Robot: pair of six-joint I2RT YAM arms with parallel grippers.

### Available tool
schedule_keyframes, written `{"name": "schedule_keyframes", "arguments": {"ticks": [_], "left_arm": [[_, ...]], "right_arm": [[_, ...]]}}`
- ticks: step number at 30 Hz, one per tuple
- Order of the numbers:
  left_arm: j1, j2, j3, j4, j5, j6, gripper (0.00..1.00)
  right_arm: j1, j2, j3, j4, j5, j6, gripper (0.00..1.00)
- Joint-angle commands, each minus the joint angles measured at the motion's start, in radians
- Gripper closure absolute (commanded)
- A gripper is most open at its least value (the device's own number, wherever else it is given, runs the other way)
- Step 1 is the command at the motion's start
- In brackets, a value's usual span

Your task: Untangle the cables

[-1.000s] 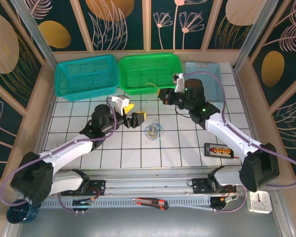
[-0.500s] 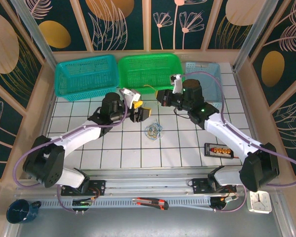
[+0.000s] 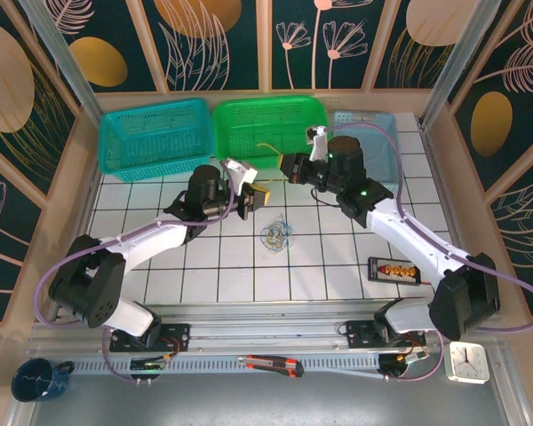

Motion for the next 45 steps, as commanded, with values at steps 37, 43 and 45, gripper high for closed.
{"name": "schedule_keyframes", "arguments": {"ticks": [37,43,45], "left_arm": [[0.007,-0.255,-0.349,0.355,-0.337,-0.325,0.01],[0.006,-0.327,-0.382,0.351,-0.467,-0.367,0.01],[0.007,-0.327,-0.367,0.320,-0.488,-0.373,0.01]], "right_arm": [[-0.149,0.652,0.350,0.619,0.248,0.275,1.00],[-0.159,0.794,0.488,0.515,0.249,0.249,1.00],[-0.159,0.838,0.534,0.467,0.245,0.239,0.94]]}}
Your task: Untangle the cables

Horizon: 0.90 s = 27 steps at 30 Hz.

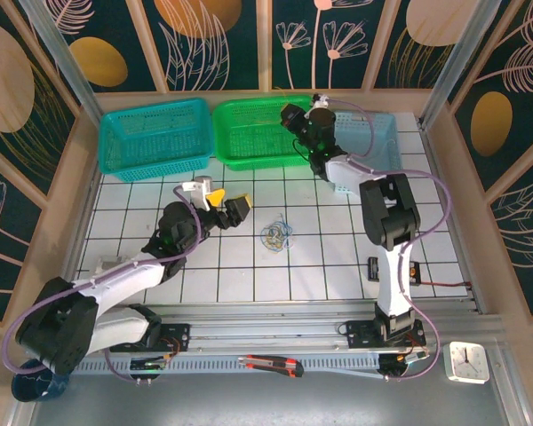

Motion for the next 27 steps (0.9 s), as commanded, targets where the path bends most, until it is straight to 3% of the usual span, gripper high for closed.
{"name": "schedule_keyframes", "arguments": {"ticks": [1,2,3,5,7,20,27], "left_arm": [[0.008,-0.008,0.023,-0.008,-0.082,-0.035,0.01],[0.007,-0.001,0.034,-0.021,-0.078,-0.036,0.01],[0.007,0.005,0.041,-0.028,-0.075,-0.038,0.01],[0.008,0.011,0.055,-0.047,-0.077,-0.046,0.01],[0.008,0.012,0.062,-0.061,-0.082,-0.050,0.01],[0.021,0.038,0.129,-0.179,-0.075,-0.084,0.01],[0.028,0.075,0.146,-0.213,-0.044,-0.110,0.01]], "right_arm": [[-0.006,0.070,0.097,-0.105,0.003,-0.041,0.77],[-0.011,0.089,0.128,-0.137,-0.015,-0.045,0.61],[-0.014,0.098,0.145,-0.160,-0.034,-0.047,0.51],[-0.021,0.089,0.150,-0.179,-0.071,-0.057,0.38],[-0.022,0.051,0.130,-0.181,-0.081,-0.078,0.32],[-0.023,-0.284,-0.168,-0.188,-0.153,-0.125,0.33],[0.029,-0.469,-0.374,-0.294,-0.137,-0.171,0.36]]}}
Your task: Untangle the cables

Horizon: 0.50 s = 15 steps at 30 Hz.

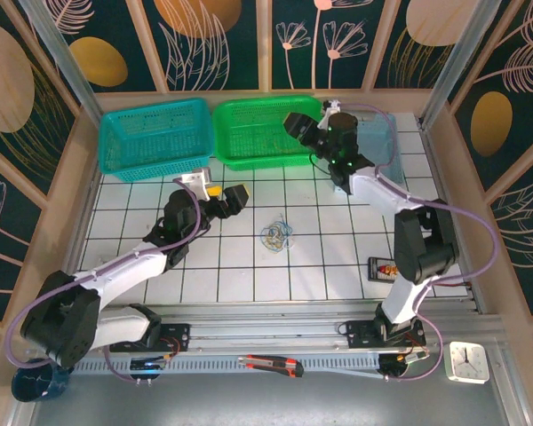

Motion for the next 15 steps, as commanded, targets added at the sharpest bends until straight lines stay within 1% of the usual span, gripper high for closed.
{"name": "schedule_keyframes", "arguments": {"ticks": [1,5,9,13,15], "left_arm": [[0.007,0.021,0.033,-0.039,0.028,-0.024,0.01],[0.010,0.039,0.045,-0.081,0.054,-0.015,0.01],[0.015,0.048,0.045,-0.131,0.082,-0.002,0.01],[0.016,0.055,0.044,-0.159,0.104,0.008,0.01],[0.018,0.058,0.047,-0.165,0.115,0.011,0.01]], "right_arm": [[0.049,-0.068,-0.083,-0.099,0.007,-0.057,0.36],[0.116,-0.138,-0.188,-0.208,0.040,-0.094,0.38],[0.186,-0.214,-0.316,-0.308,0.107,-0.114,0.41],[0.218,-0.296,-0.444,-0.352,0.145,-0.110,0.42],[0.225,-0.324,-0.477,-0.380,0.150,-0.119,0.43]]}}
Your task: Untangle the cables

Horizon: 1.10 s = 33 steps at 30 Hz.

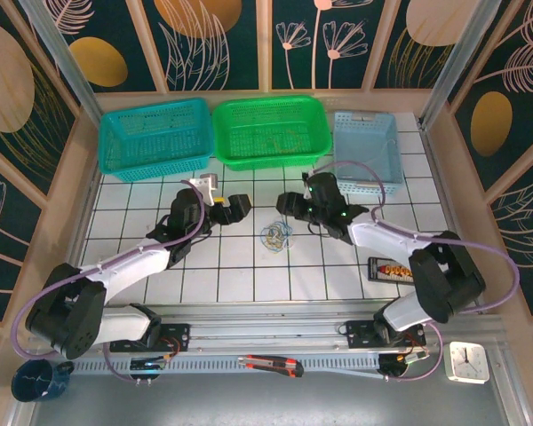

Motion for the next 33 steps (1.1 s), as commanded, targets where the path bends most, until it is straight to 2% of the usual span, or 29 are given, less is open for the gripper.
{"name": "schedule_keyframes", "arguments": {"ticks": [1,10,19,25,33], "left_arm": [[0.009,0.014,0.033,-0.038,0.039,0.015,0.01],[0.016,0.039,0.130,-0.083,0.085,0.008,0.01],[0.034,0.037,0.216,-0.121,0.100,-0.001,0.01],[0.037,0.048,0.277,-0.132,0.128,-0.011,0.01],[0.036,0.064,0.272,-0.122,0.132,-0.022,0.01]], "right_arm": [[0.010,-0.064,-0.045,-0.069,0.048,-0.038,0.44],[0.022,0.012,-0.007,-0.121,-0.041,-0.173,0.44],[0.024,0.101,0.032,-0.110,-0.082,-0.211,0.47],[0.023,0.128,0.034,-0.091,-0.093,-0.214,0.59],[0.023,0.134,0.049,-0.092,-0.094,-0.224,0.88]]}}
